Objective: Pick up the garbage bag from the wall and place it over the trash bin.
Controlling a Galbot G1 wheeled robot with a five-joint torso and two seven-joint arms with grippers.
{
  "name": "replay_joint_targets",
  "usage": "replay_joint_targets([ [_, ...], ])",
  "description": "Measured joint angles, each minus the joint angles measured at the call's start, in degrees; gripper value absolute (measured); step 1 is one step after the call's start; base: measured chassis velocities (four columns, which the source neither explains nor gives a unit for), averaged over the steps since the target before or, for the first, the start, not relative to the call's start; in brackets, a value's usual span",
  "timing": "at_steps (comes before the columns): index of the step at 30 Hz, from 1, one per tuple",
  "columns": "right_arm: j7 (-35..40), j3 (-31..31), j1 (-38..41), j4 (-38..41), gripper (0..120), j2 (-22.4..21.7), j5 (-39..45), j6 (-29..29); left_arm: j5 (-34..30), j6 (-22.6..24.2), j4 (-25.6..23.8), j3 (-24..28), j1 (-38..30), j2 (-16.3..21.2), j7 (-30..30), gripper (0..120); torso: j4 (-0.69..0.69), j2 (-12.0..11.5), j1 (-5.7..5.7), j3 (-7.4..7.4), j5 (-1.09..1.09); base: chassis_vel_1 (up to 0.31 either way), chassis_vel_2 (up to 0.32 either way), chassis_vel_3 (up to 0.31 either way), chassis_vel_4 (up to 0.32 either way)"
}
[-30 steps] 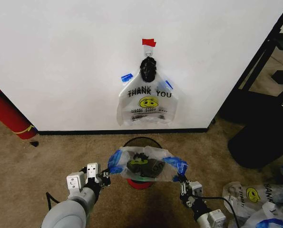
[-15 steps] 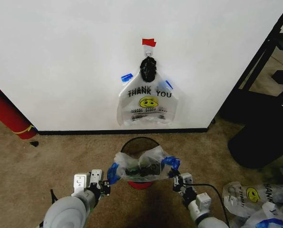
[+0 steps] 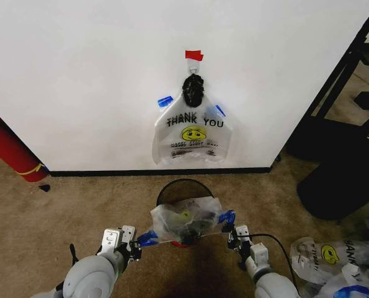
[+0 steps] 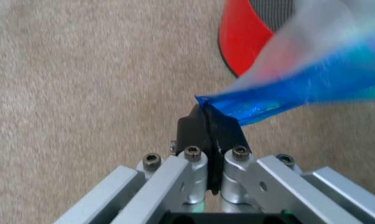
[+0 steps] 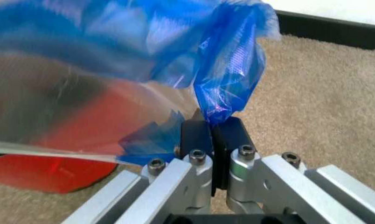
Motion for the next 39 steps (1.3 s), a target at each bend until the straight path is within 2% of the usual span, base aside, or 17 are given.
replay_joint_targets([
  [5,1.16,-0.3,0.84,-0.23,0,0.91,1.0,0.7,1.57,-4.39,0.91,0.22,-1.42,-2.41,0.31,0,0.0,0.0,0.0,0.0,-0.01,0.0,0.0,0.0,0.0],
  [8,1.13,-0.05,-0.26,1.26,5,1.03,1.3,2.22,2.66,-5.74,-1.33,-1.27,0.21,-2.42,0.52,1,0.0,0.0,0.0,0.0,0.0,0.0,0.0,0.0,0.0],
  [11,0.8,0.84,-2.39,2.95,18,0.53,0.15,3.75,3.76,-5.64,-4.76,-4.0,3.92,-1.89,0.73,13,0.01,0.0,0.0,-0.01,0.01,0.0,0.0,0.0,0.0],
  [13,0.62,1.38,-3.31,3.6,22,0.27,-0.28,4.23,4.62,-5.58,-5.88,-4.76,5.27,-1.8,0.73,16,0.01,0.0,0.0,-0.01,0.01,0.0,0.0,0.0,0.0],
  [19,-0.91,4.49,-10.42,6.43,46,-1.34,-4.61,8.77,10.5,-4.85,-12.82,-7.77,14.66,-2.82,0.05,44,0.01,0.01,0.0,-0.01,0.0,0.0,0.0,0.0,0.0],
  [20,-0.91,4.49,-10.42,6.43,46,-1.34,-4.61,8.77,10.5,-4.85,-12.82,-7.77,14.66,-2.82,0.05,44,0.01,0.01,0.0,-0.01,0.0,0.0,0.0,0.0,0.0],
  [21,-1.31,4.92,-11.71,6.79,51,-1.46,-5.45,9.93,11.52,-4.67,-13.92,-8.26,16.34,-3.07,-0.13,46,0.0,0.01,0.0,-0.01,0.01,0.0,0.0,0.0,0.0],
  [22,-1.63,5.33,-12.96,7.09,54,-1.53,-6.26,10.97,12.53,-4.52,-14.84,-8.63,17.91,-3.25,-0.36,52,0.0,0.02,0.0,-0.01,0.01,0.0,0.0,0.0,0.0],
  [23,-1.77,5.57,-13.64,7.22,58,-1.53,-6.87,11.58,13.05,-4.48,-15.27,-8.82,18.86,-3.37,-0.57,52,0.0,0.01,-0.01,-0.01,0.01,0.0,0.0,0.0,0.0],
  [26,-2.51,6.51,-16.21,7.35,71,-1.44,-10.37,15.01,14.41,-4.09,-15.96,-10.39,22.91,-3.87,-1.81,69,0.0,0.01,-0.01,-0.01,0.0,0.0,0.0,0.0,0.0],
  [27,-2.83,6.72,-16.65,7.23,77,-1.38,-11.42,16.34,14.83,-4.19,-15.99,-11.25,24.12,-4.04,-1.86,72,0.0,0.02,-0.01,-0.01,0.0,0.0,0.0,0.0,0.0],
  [28,-2.83,6.72,-16.65,7.23,77,-1.38,-11.42,16.34,14.83,-4.19,-15.99,-11.25,24.12,-4.04,-1.86,72,0.0,0.02,-0.01,-0.01,0.0,0.0,0.0,0.0,0.0],
  [30,-3.22,7.09,-17.06,6.65,85,-1.19,-13.51,19.26,16.07,-6.37,-15.99,-12.44,25.58,-4.25,-1.06,81,0.01,0.02,-0.01,-0.01,0.0,0.0,0.0,0.0,0.0],
  [33,-3.32,8.28,-16.74,5.28,95,-0.32,-17.04,25.75,19.99,-13.99,-15.98,-14.11,26.38,-4.22,4.33,92,0.02,0.01,-0.01,-0.01,0.02,0.0,0.0,0.0,0.0],
  [35,-3.65,10.05,-16.22,4.42,99,0.75,-18.26,31.75,21.42,-18.9,-15.99,-14.91,24.12,-4.34,8.55,97,0.02,0.01,-0.01,-0.01,0.0,0.0,0.0,0.0,0.0],
  [36,-3.65,10.05,-16.22,4.42,99,0.75,-18.26,31.75,21.42,-18.9,-15.99,-14.91,24.12,-4.34,8.55,97,0.02,0.01,-0.01,-0.01,0.0,0.0,0.0,0.0,0.0],
  [39,-4.97,12.98,-16.44,4.7,100,2.62,-16.74,39.48,21.93,-23.56,-15.58,-15.25,17.14,-4.21,15.41,100,0.02,0.01,-0.01,-0.01,0.02,0.0,0.0,0.0,0.0],
])
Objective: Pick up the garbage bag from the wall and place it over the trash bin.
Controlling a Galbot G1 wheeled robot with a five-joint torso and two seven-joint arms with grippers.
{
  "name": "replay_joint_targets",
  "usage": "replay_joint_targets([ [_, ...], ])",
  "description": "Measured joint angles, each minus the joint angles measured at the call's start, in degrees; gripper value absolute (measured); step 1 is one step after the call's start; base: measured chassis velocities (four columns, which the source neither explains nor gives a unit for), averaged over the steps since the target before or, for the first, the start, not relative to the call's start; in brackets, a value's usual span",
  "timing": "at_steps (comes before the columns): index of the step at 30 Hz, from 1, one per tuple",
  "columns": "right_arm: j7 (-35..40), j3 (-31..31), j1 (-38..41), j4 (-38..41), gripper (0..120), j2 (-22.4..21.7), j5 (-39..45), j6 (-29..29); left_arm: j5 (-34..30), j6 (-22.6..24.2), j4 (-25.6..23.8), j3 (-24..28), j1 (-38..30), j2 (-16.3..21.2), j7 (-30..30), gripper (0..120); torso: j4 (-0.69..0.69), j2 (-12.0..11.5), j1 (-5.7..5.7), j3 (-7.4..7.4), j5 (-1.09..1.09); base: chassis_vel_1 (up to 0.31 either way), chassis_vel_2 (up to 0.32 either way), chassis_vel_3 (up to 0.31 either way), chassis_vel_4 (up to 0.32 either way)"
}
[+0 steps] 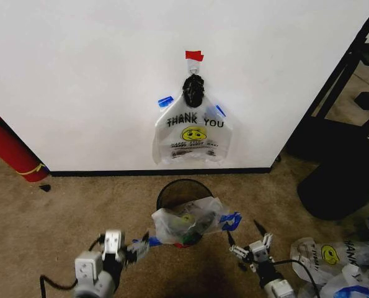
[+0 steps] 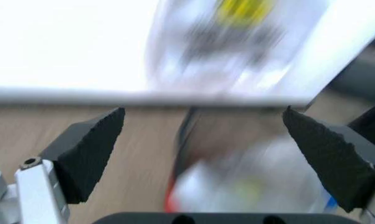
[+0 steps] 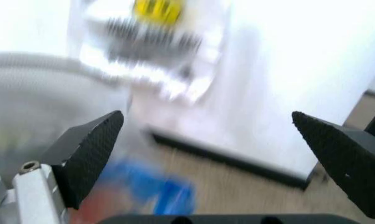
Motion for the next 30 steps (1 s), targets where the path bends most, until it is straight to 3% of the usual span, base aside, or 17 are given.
replay_joint_targets([
  [3,-3.19,3.86,-1.56,2.67,100,1.89,3.42,6.57,0.52,-0.97,4.67,0.06,-8.91,2.04,10.89,100,-0.07,0.0,0.01,0.01,-0.03,0.0,0.0,0.0,0.0],
  [6,-4.54,4.16,-1.31,4.38,100,1.71,5.21,7.33,2.78,-0.8,7.68,-1.2,-9.82,2.54,15.61,100,-0.07,0.0,0.01,0.0,-0.02,0.0,0.0,0.0,0.0],
  [8,-5.37,4.48,-1.55,7.11,100,1.79,6.4,7.33,4.8,-0.11,11.47,-1.09,-11.16,2.67,18.95,100,0.12,0.0,0.0,0.01,0.0,0.0,0.0,0.0,0.0],
  [11,-5.83,6.4,-6.08,11.99,100,4.04,8.05,7.23,4.78,1.65,17.48,2.82,-17.23,4.1,23.78,100,-0.02,0.0,0.0,0.01,-0.05,0.0,0.0,0.0,0.0],
  [12,-5.83,6.4,-6.08,11.99,100,4.04,8.05,7.23,4.78,1.65,17.48,2.82,-17.23,4.1,23.78,100,-0.02,0.0,0.0,0.01,-0.05,0.0,0.0,0.0,0.0],
  [15,-6.07,8.82,-10.91,16.33,100,6.69,10.31,7.28,0.94,6.12,23.23,9.68,-27.6,6.29,29.0,100,-0.04,-0.01,0.01,0.01,-0.03,0.0,0.0,0.0,0.0],
  [19,-6.18,11.82,-15.3,19.16,100,8.63,12.45,9.13,-2.05,8.46,30.22,18.37,-40.41,6.94,34.11,100,-0.03,0.0,0.01,0.01,-0.02,0.0,0.0,0.0,0.0],
  [25,-5.93,13.83,-18.29,20.79,100,10.19,13.31,10.24,-5.41,12.07,36.73,27.11,-52.16,5.35,40.14,97,-0.04,0.0,0.0,0.0,-0.01,0.0,0.0,0.0,0.0],
  [30,-5.85,14.15,-18.33,21.95,100,10.85,13.34,9.87,-5.29,13.93,41.83,33.45,-58.18,3.56,44.18,97,-0.02,-0.01,0.01,0.01,-0.01,0.0,0.0,0.0,0.0],
])
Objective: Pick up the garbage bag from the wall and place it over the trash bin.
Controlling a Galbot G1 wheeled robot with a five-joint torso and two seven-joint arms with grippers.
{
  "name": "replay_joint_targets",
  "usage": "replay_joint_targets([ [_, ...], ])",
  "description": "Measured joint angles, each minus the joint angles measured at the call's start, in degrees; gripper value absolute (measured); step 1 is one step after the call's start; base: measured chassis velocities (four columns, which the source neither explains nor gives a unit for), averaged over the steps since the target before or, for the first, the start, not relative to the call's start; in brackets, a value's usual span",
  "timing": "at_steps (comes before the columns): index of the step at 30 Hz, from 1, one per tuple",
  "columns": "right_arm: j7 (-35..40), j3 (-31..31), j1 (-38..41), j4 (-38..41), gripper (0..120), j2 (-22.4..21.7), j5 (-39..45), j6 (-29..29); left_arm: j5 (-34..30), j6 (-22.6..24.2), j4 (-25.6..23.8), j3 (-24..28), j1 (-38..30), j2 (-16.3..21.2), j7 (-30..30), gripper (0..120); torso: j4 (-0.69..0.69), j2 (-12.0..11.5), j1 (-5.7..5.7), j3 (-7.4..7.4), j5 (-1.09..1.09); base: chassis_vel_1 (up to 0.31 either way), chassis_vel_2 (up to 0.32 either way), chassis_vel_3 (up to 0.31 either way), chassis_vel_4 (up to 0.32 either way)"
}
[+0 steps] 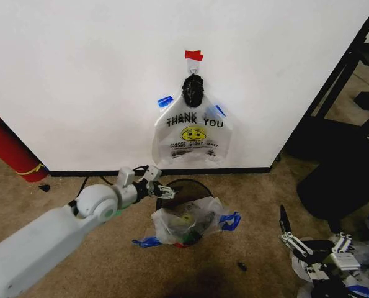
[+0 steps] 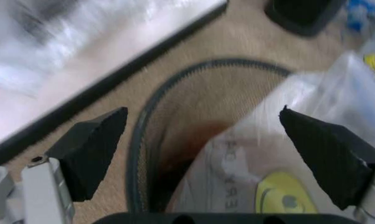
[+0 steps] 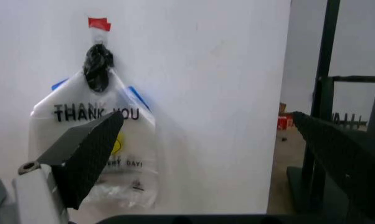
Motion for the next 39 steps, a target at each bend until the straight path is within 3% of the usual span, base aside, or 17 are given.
replay_joint_targets([
  [4,0.05,0.44,0.3,0.38,100,-0.1,0.13,-0.55,0.91,-0.15,3.5,3.35,-2.74,-1.34,2.19,94,0.01,0.0,0.0,0.0,0.0,0.0,0.0,0.0,0.0],
  [10,0.17,0.67,0.16,1.48,100,-0.12,0.38,-1.31,2.57,-0.96,10.71,6.27,-4.86,-5.07,4.59,72,-0.02,-0.01,0.01,0.01,-0.06,0.0,0.0,0.0,0.0],
  [12,0.18,0.64,0.12,1.59,100,-0.11,0.38,-1.33,2.57,-1.03,11.05,6.21,-4.88,-5.12,4.51,67,-0.04,0.0,0.0,-0.01,-0.02,0.0,0.0,0.0,0.0],
  [13,0.21,0.63,0.14,1.62,100,-0.15,0.39,-1.47,2.55,-1.13,11.34,6.16,-4.9,-5.08,4.48,62,0.03,-0.01,0.0,0.0,0.05,0.0,0.0,0.0,0.0],
  [15,0.26,0.62,0.25,1.65,100,-0.22,0.41,-1.66,2.49,-1.18,11.37,6.16,-4.91,-4.9,4.52,55,0.0,-0.01,0.0,0.0,-0.03,0.0,0.0,0.0,0.0],
  [27,0.49,-0.16,1.33,1.48,100,-0.38,0.09,-2.83,-0.71,-1.17,9.69,5.19,-4.1,-4.3,0.41,12,0.0,-0.01,0.0,0.0,0.0,0.0,0.0,0.0,0.0],
  [30,0.55,-0.15,1.51,1.14,100,-0.5,0.01,-2.87,-3.46,-0.12,8.22,4.51,-3.49,-4.21,-4.43,3,0.0,-0.01,0.0,0.0,-0.01,0.0,0.0,0.0,0.0],
  [34,0.7,-0.4,1.79,0.72,100,-0.68,-0.01,-3.15,-7.65,1.24,5.31,2.26,-1.69,-3.92,-10.89,3,0.0,-0.01,0.0,0.0,0.0,0.0,0.0,0.0,0.0],
  [39,1.4,-0.76,2.6,-0.09,100,-1.46,0.46,-4.42,-19.88,2.43,-3.87,-9.06,7.05,-3.59,-27.24,3,0.0,0.0,0.0,-0.01,0.01,0.0,0.0,0.0,0.0],
])
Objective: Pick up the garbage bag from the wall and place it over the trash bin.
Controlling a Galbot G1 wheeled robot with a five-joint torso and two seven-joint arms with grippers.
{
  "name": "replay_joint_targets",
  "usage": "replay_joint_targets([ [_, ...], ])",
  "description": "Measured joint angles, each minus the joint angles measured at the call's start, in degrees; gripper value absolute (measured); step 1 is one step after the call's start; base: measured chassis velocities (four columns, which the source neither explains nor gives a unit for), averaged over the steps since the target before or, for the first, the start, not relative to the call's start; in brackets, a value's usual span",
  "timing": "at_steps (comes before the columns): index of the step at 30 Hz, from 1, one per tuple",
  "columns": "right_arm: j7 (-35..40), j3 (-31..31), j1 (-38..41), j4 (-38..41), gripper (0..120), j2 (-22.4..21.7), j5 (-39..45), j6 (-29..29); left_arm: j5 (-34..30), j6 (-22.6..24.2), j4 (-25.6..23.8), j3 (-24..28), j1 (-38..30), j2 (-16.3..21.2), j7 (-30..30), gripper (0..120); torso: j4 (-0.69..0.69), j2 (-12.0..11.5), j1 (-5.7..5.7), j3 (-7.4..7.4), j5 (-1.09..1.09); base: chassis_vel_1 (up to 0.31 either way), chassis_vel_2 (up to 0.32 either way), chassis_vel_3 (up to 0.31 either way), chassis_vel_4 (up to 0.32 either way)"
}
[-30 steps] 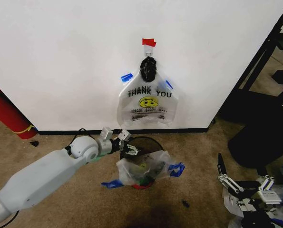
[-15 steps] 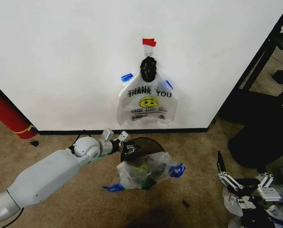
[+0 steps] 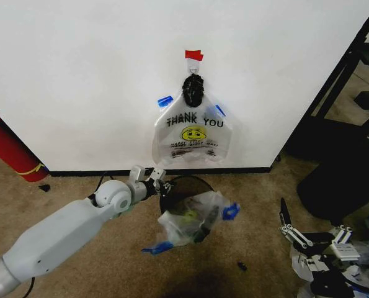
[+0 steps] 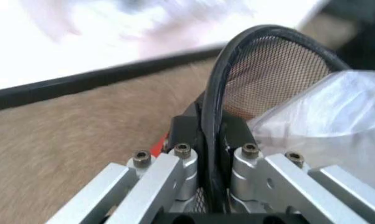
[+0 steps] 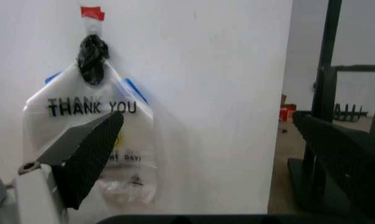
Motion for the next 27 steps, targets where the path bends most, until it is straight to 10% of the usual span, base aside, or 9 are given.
replay_joint_targets([
  [9,1.75,-1.9,2.63,-1.93,100,-1.32,0.46,-4.78,-6.23,-10.31,-9.68,-13.5,16.18,-2.02,-15.38,3,0.01,0.0,0.0,0.0,-0.01,0.0,0.0,0.0,0.0],
  [27,2.52,-2.89,3.71,-3.44,100,-1.92,-1.45,-7.54,6.13,-21.31,-7.72,-14.63,26.88,-14.65,-23.9,3,0.01,0.0,0.0,0.0,-0.01,0.0,0.0,0.0,0.0],
])
